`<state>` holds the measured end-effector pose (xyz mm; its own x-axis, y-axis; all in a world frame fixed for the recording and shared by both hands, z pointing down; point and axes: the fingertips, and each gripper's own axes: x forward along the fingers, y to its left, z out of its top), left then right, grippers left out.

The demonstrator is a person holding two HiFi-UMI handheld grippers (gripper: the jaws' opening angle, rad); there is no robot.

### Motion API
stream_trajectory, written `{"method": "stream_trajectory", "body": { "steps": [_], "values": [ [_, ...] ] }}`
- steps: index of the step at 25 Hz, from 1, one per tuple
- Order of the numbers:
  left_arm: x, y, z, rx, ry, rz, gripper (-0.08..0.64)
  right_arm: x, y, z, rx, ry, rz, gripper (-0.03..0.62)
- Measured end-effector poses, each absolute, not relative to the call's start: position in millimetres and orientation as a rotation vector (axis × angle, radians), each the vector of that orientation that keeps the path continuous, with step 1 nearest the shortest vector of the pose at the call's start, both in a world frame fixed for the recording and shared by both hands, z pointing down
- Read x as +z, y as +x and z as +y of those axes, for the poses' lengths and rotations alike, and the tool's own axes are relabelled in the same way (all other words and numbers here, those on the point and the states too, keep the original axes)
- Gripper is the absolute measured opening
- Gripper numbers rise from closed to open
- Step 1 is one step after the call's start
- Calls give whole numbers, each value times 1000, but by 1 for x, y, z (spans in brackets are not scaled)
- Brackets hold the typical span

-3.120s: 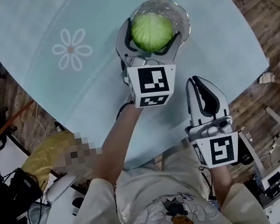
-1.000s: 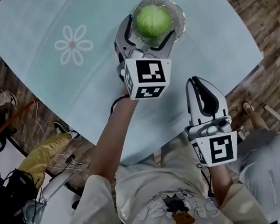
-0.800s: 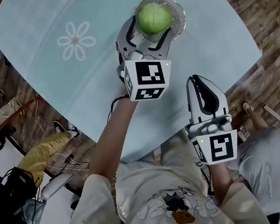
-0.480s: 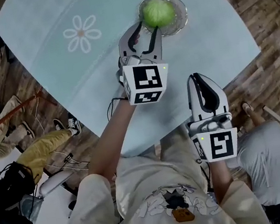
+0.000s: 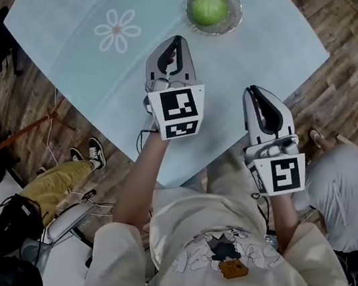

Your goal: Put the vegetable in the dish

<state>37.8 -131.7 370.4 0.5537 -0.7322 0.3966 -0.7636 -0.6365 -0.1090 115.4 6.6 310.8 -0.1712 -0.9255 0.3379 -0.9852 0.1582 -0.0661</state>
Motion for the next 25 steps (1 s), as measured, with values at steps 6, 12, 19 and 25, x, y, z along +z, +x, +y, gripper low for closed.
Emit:
{"method": "stream_trajectory", "body": {
  "steps": [6, 12, 19, 25],
  "values": [
    [347, 11, -98, 641, 2687, -1301, 8, 293, 106, 19, 375, 1879, -2223, 40],
    [307, -26, -61, 591, 2671, -1335, 7, 272, 88, 31, 321, 1839, -2247, 40],
    [270, -62, -31, 549, 2645, -1392, 8, 255, 65, 48, 287, 1771, -2281, 40],
    [238, -82, -4, 477, 2618, -1430, 8, 234, 44, 51, 258, 1733, -2334, 40]
  ]
}}
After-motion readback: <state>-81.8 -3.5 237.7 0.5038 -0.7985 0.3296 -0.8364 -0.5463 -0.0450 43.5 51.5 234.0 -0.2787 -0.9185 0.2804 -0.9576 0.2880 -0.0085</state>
